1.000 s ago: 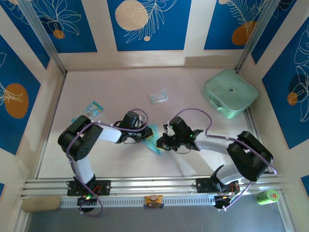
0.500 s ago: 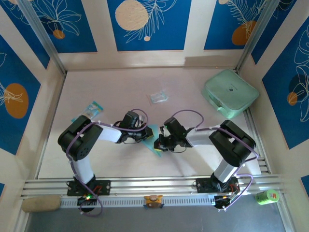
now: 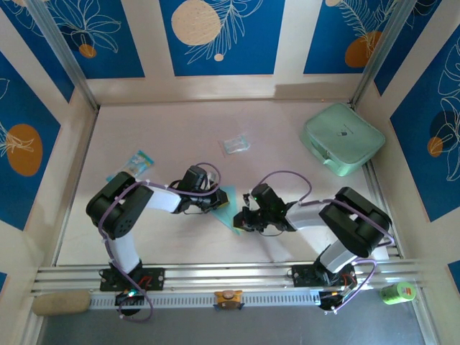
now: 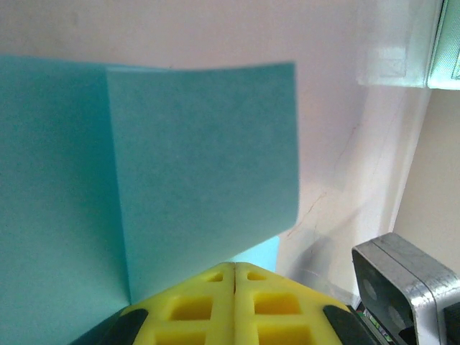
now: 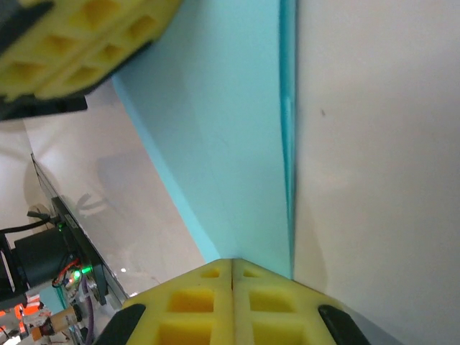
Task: Fold a paper plane with a square sheet of paper (pick it up from the middle)
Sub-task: Fourth fold the wing at the center of the table.
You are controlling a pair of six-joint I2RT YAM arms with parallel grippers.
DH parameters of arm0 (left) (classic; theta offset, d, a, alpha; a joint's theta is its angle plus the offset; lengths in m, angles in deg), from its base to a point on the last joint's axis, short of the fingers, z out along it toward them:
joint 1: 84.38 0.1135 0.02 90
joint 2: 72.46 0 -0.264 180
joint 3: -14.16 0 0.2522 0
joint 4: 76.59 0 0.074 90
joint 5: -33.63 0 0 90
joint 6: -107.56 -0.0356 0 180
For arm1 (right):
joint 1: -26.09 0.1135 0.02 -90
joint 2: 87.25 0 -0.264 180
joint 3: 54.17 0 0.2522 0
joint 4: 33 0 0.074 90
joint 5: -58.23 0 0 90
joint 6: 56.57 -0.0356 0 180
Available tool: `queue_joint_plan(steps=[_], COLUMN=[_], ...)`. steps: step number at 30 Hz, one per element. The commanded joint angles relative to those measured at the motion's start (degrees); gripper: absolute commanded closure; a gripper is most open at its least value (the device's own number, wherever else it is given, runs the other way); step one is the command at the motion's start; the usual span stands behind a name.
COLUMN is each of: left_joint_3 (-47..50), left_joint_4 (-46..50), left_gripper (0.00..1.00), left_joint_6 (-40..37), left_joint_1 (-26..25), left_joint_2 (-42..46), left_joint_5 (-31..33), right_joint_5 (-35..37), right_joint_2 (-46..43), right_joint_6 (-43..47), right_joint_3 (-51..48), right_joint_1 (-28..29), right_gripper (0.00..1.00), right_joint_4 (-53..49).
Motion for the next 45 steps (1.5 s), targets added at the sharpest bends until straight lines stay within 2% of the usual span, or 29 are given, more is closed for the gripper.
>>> queue_joint_plan(steps=[1, 7, 15, 19, 23, 26, 28, 34, 45], left_joint_3=[1.49, 1.69, 2.1, 2.62, 3.74, 4.55, 4.89, 5.28, 4.74], left_joint_4=[2.02, 1.75, 1.22, 0.81, -0.36, -0.71, -0.53, -0.66, -0.4], left_gripper=[0.96, 0.96, 0.96, 0.96, 0.96, 0.96, 0.96, 0.96, 0.96], left_joint_6=[0.29, 0.35, 0.67, 1.03, 2.17, 3.0, 3.27, 3.3, 2.76], left_joint_1=[0.92, 0.98, 0.97, 0.89, 0.59, -0.11, -0.66, -1.05, -1.06], left_joint_2=[-2.1, -2.16, -1.96, -1.5, -0.84, 0.12, 0.84, 1.77, 1.24], left_joint_5=[3.08, 3.19, 3.08, 3.35, 3.96, 4.99, 5.65, 5.82, 5.36], right_joint_5=[-0.75, 1.14, 2.92, 3.9, 3.21, 1.39, -0.52, -0.56, -1.27], right_joint_2=[-1.32, -4.65, -12.14, -18.27, -22.82, -19.93, -15.02, -1.63, 5.83], right_joint_6=[-0.46, 0.42, 1.47, 2.13, 2.78, 4.09, 4.98, 5.75, 5.29], right_joint_3=[-3.42, -5.31, -5.73, -3.13, -0.83, 2.3, 5.98, 15.19, 18.9], right_joint_1=[1.76, 4.82, 5.03, 4.04, 0.84, -1.93, -2.87, -1.58, -0.7], right_gripper=[0.97, 0.97, 0.98, 0.97, 0.96, 0.95, 0.96, 0.96, 0.96], right_joint_4=[-8.49, -15.3, -21.68, -25.54, -24.37, -21.71, -20.64, -19.95, -17.25])
